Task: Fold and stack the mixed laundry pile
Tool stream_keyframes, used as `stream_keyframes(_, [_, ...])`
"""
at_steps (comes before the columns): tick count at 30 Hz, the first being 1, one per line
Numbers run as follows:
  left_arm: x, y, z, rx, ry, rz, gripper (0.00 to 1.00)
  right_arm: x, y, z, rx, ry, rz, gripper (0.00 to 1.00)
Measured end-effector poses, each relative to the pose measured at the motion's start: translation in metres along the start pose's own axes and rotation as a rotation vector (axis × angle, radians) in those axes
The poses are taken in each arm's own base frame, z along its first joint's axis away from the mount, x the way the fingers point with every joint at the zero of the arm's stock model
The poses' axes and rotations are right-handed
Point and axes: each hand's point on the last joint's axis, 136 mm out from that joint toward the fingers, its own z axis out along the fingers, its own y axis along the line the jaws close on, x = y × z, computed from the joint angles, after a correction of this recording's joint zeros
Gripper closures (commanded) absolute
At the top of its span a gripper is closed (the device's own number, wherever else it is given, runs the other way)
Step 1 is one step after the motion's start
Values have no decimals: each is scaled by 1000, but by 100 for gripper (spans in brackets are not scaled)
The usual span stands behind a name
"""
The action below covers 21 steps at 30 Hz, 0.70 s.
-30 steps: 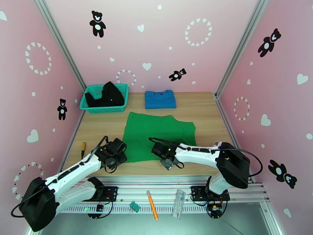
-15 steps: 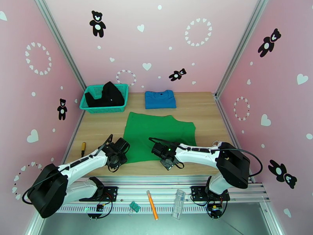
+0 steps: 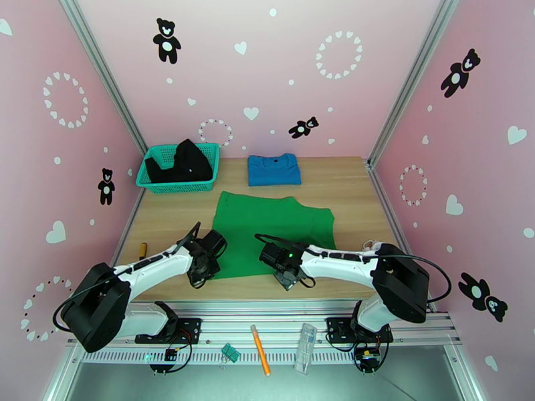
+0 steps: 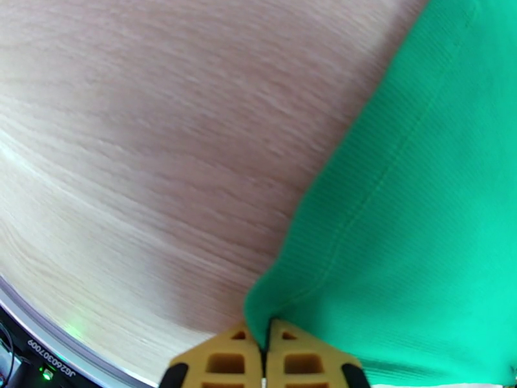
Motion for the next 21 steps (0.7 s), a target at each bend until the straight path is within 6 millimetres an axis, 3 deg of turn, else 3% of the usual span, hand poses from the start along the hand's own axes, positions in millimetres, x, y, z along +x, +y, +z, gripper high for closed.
stream_keyframes(4, [-7,-5,-17,25,-14,39,100,-2,-2,-5,-11,-15,-18,100])
stream_keyframes(8, [-29,-23,-44,96,-57,54,100,-3,-6,-8,-38,-12,-36,100])
stream_keyframes(11, [-41,-29,-52,114,-64,60,100,-4,-7,-9,-75,0,-59,100])
stream_keyframes(21, [-62,-35,-33,52,3,91,100,-28,-18,-14,-153,-4,-118,100])
